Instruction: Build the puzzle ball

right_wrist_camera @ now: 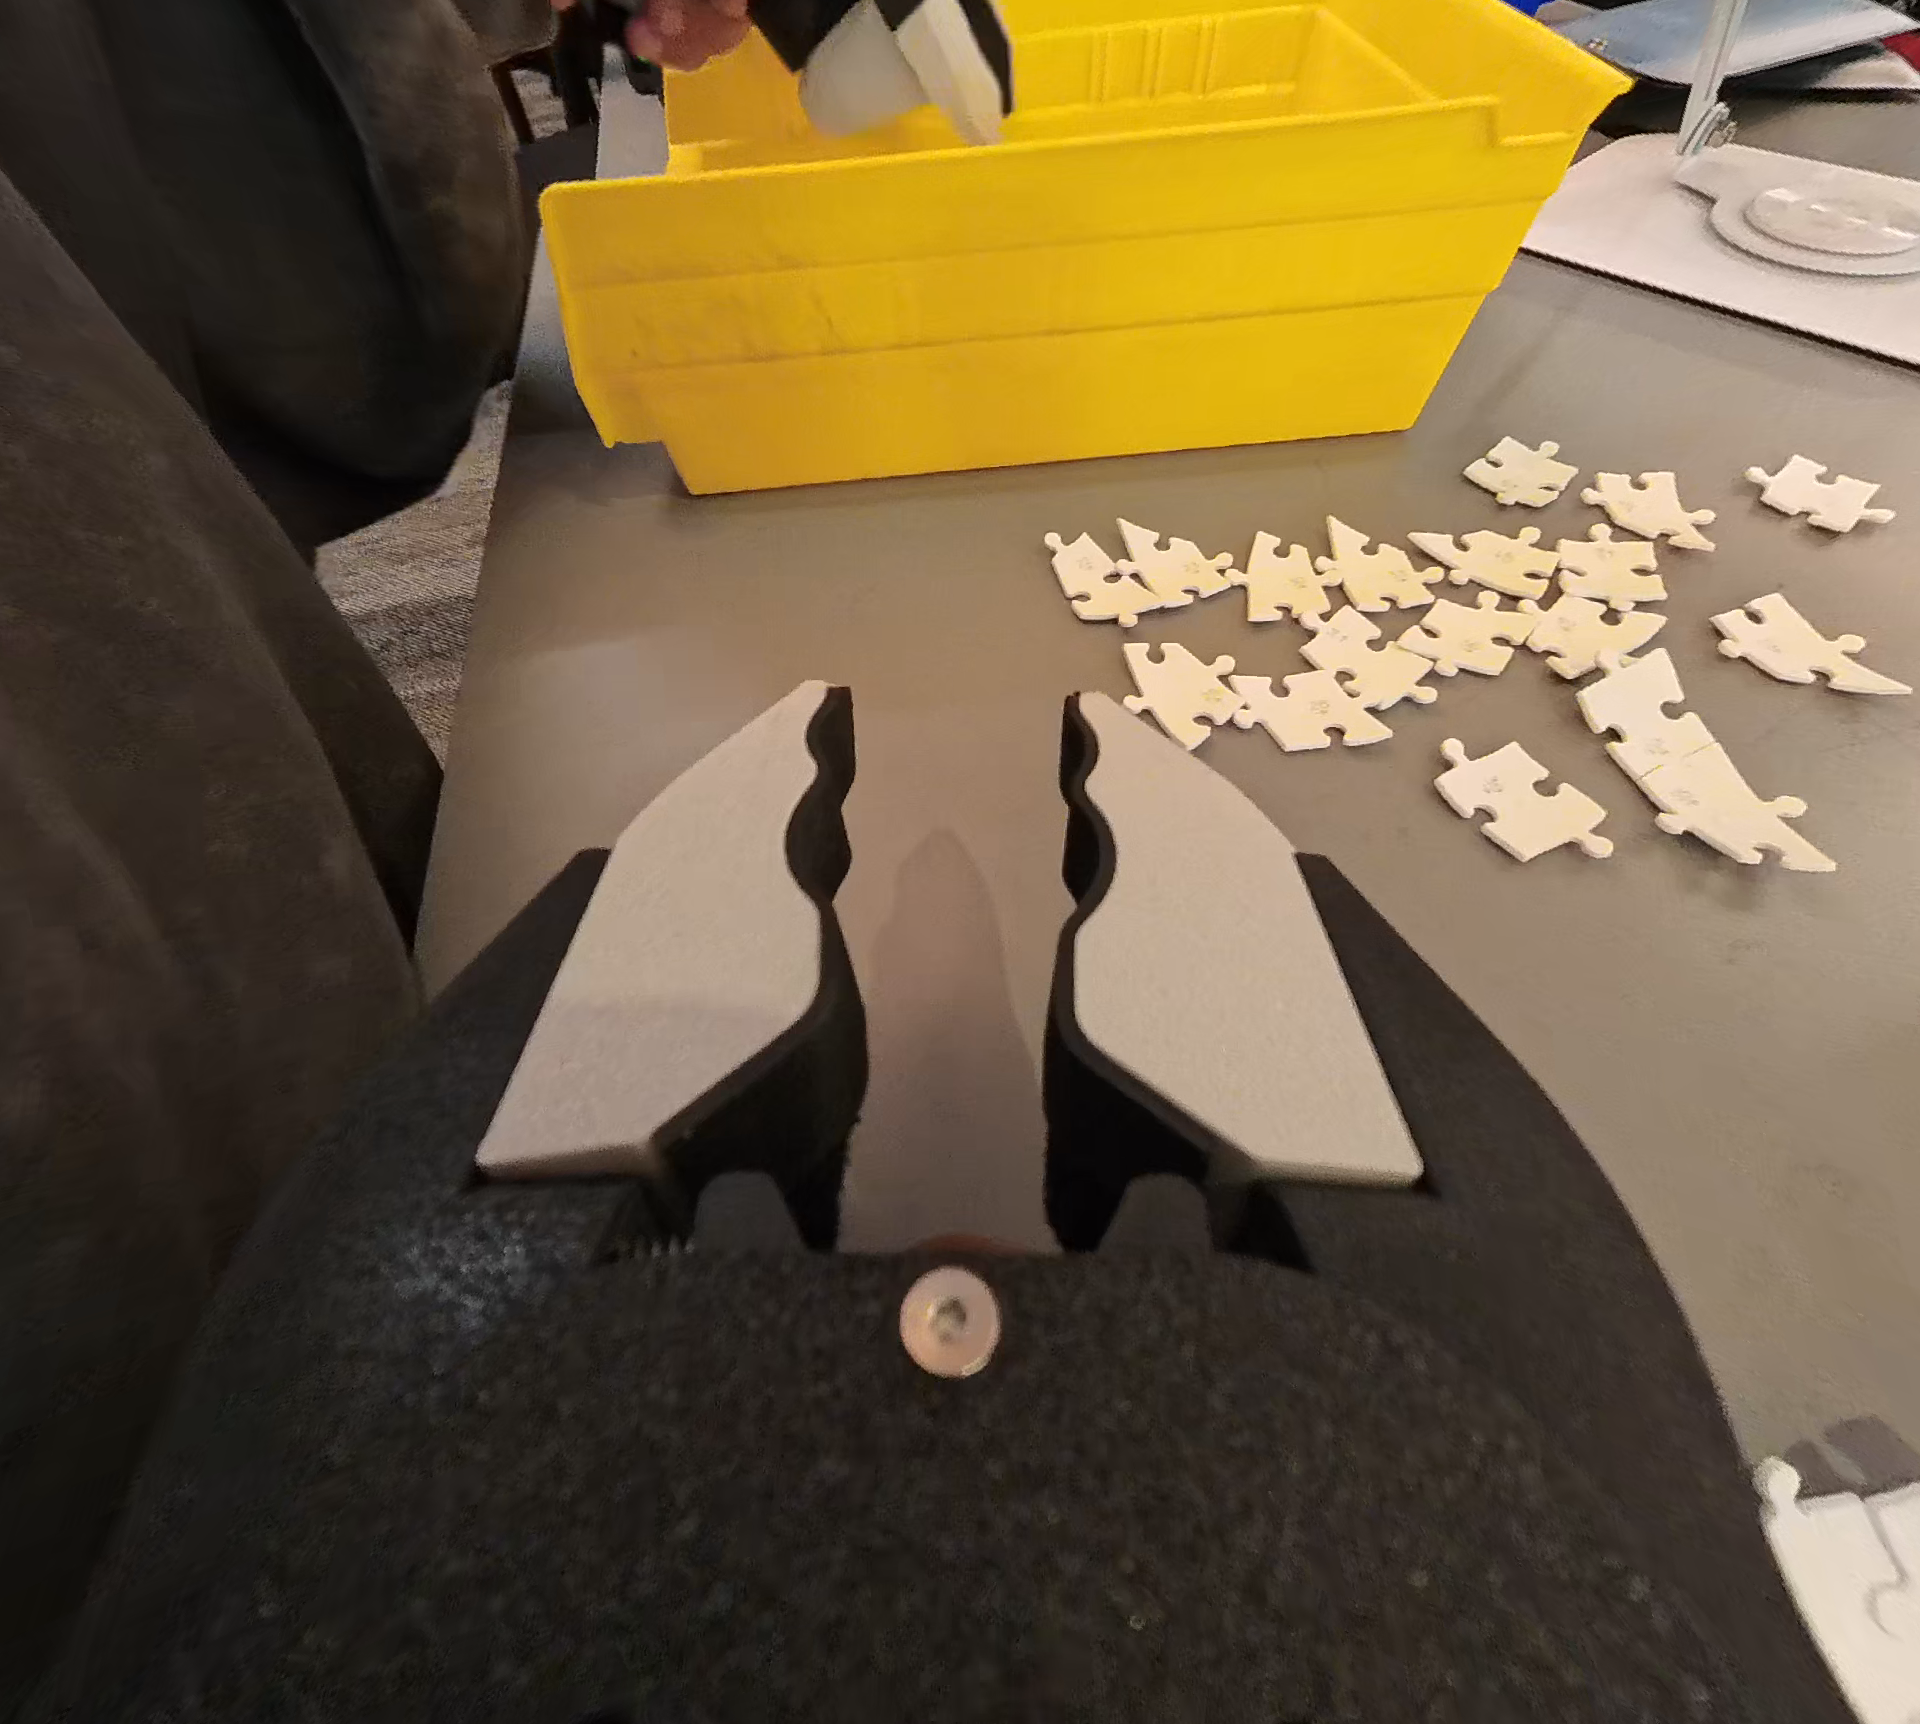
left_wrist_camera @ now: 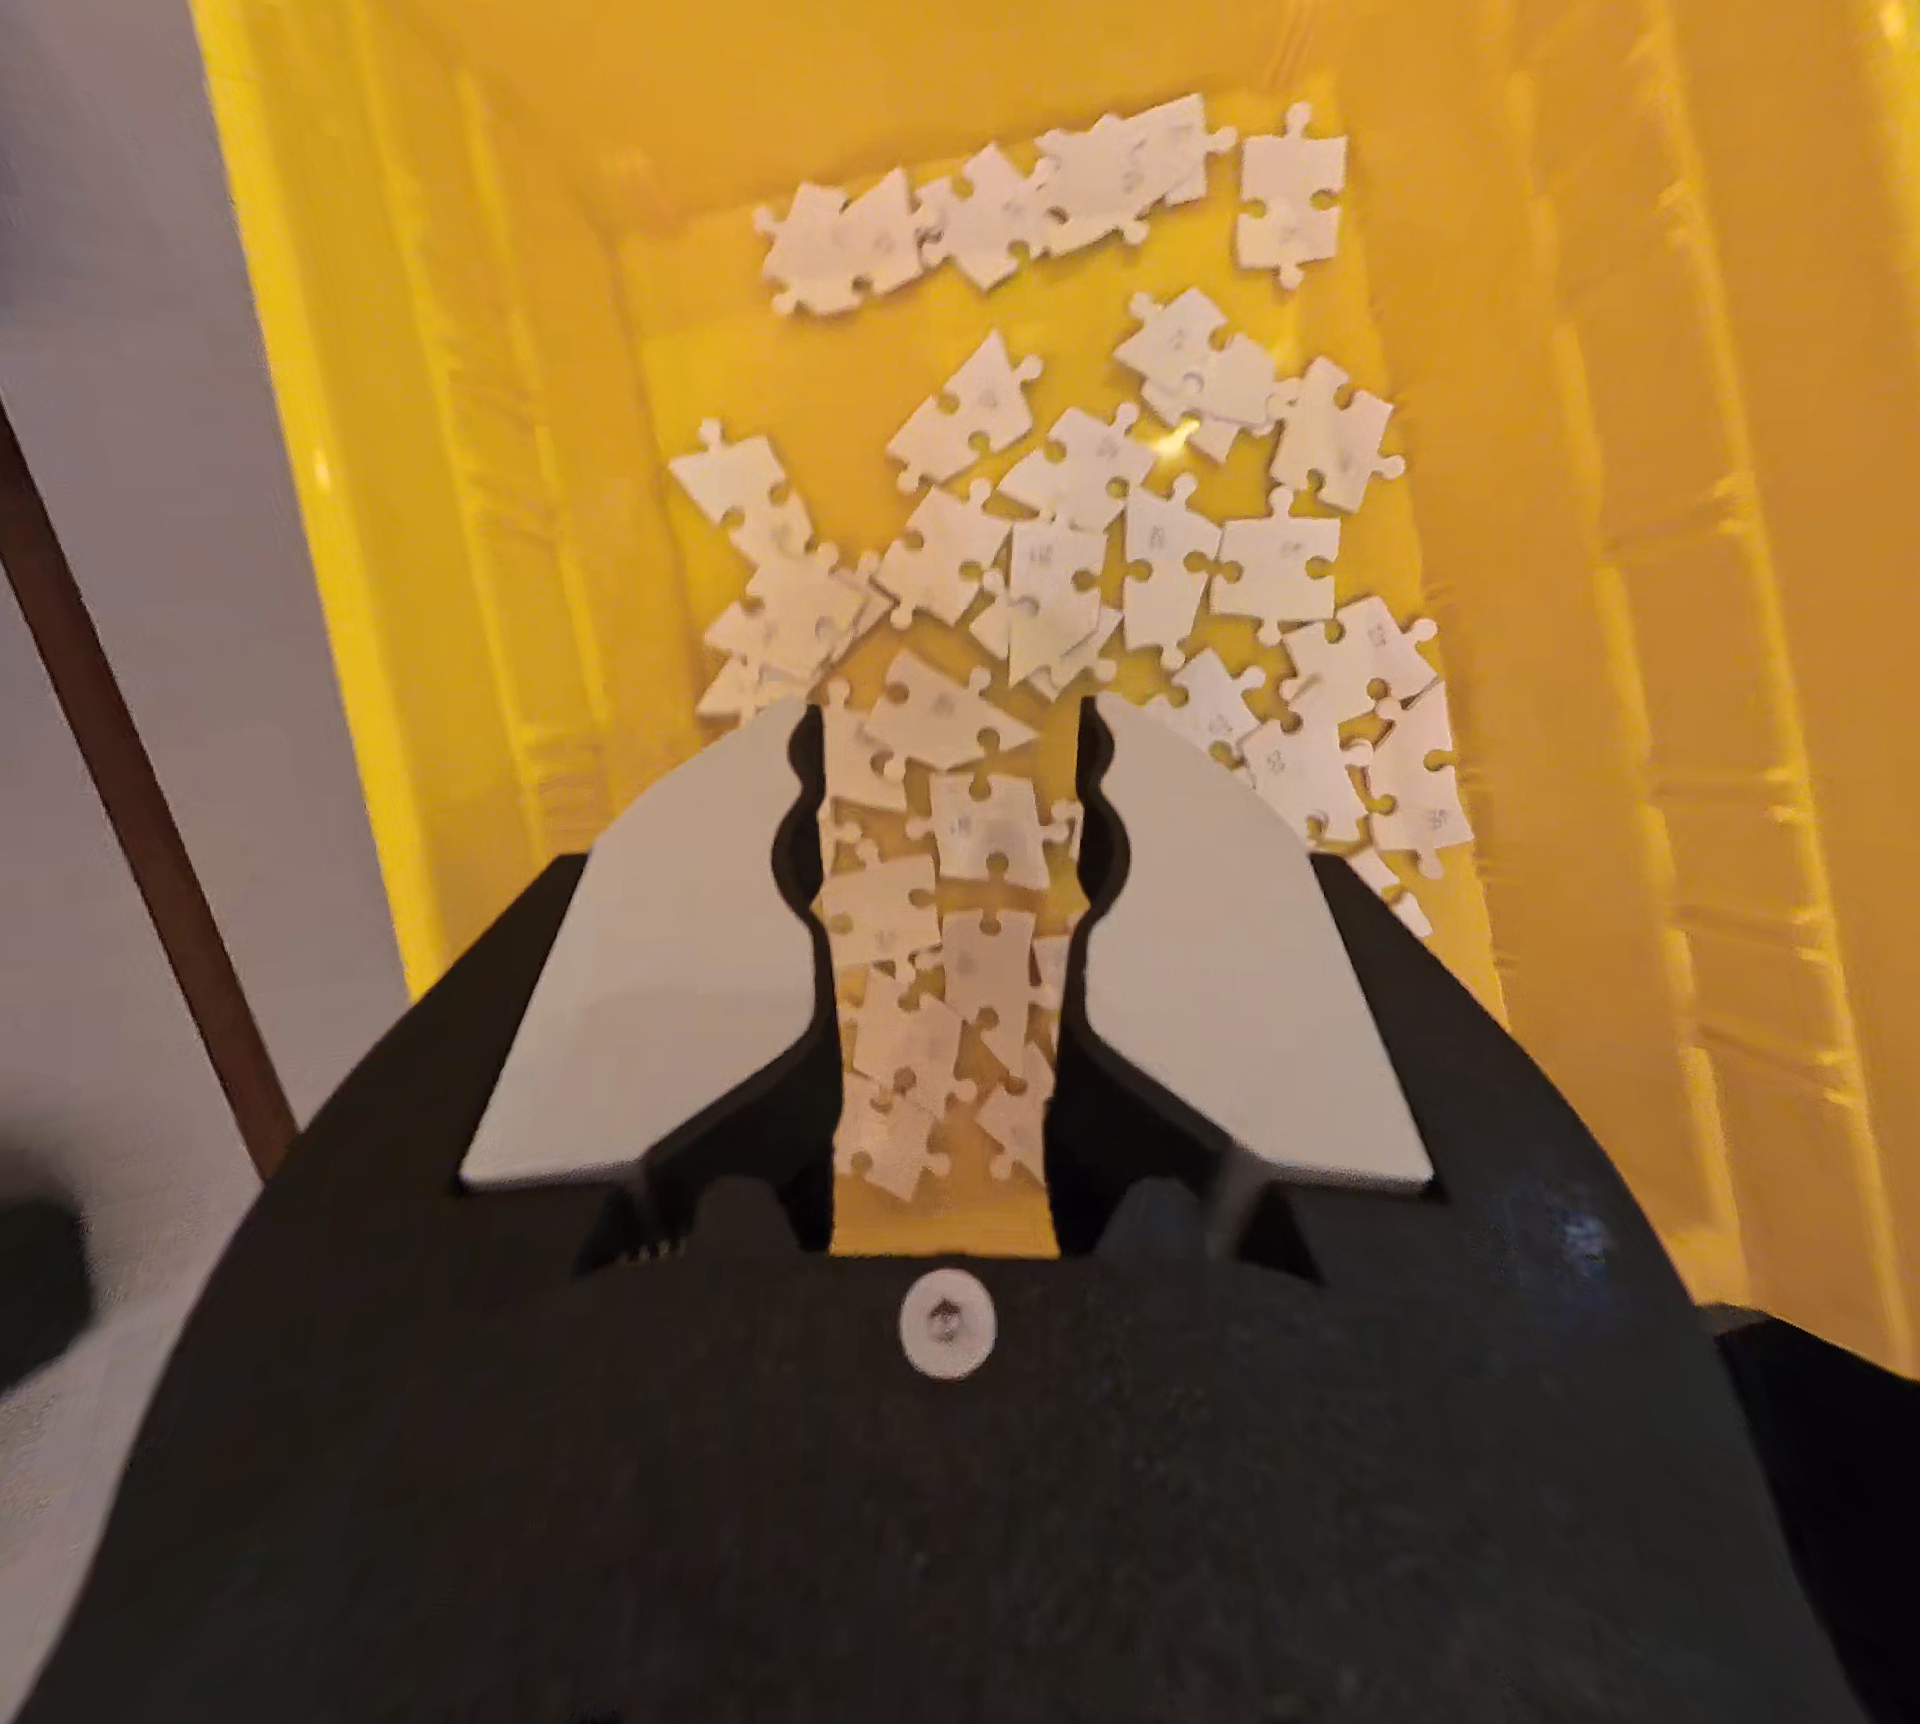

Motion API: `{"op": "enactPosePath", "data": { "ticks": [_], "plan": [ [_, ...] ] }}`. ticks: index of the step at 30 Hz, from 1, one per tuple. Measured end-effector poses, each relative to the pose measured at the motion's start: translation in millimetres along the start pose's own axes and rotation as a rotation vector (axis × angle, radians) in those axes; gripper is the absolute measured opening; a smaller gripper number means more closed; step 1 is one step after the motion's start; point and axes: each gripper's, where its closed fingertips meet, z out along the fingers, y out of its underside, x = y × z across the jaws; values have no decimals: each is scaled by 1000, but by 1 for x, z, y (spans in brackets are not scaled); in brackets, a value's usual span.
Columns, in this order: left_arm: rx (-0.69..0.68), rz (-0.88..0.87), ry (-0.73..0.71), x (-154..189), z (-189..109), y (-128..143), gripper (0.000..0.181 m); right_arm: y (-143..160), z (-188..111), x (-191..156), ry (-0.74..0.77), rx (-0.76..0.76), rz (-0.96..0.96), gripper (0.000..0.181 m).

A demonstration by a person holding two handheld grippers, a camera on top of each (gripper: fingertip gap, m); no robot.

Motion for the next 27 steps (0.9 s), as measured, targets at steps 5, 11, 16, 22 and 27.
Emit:
{"op": "enactPosePath", "data": {
  "ticks": [5, 11, 16, 22, 27],
  "plan": [
    [-56, -61, -81, -11, 8, 20, 51, -1, -2, -1, -16, 15, 6, 38],
    [-90, -98, -47, -17, 39, 13, 51, -3, -4, -2, -35, 37, 10, 38],
    [-153, -93, -92, -30, 57, 6, 59, -3, -8, -2, -34, 42, 10, 38],
    [-173, -96, -90, -26, 66, 3, 52, -4, -13, 5, -29, 63, 42, 38],
    [-135, -87, 25, -4, 64, -6, 49, -4, -14, 5, -43, 67, 47, 38]
  ]
}}
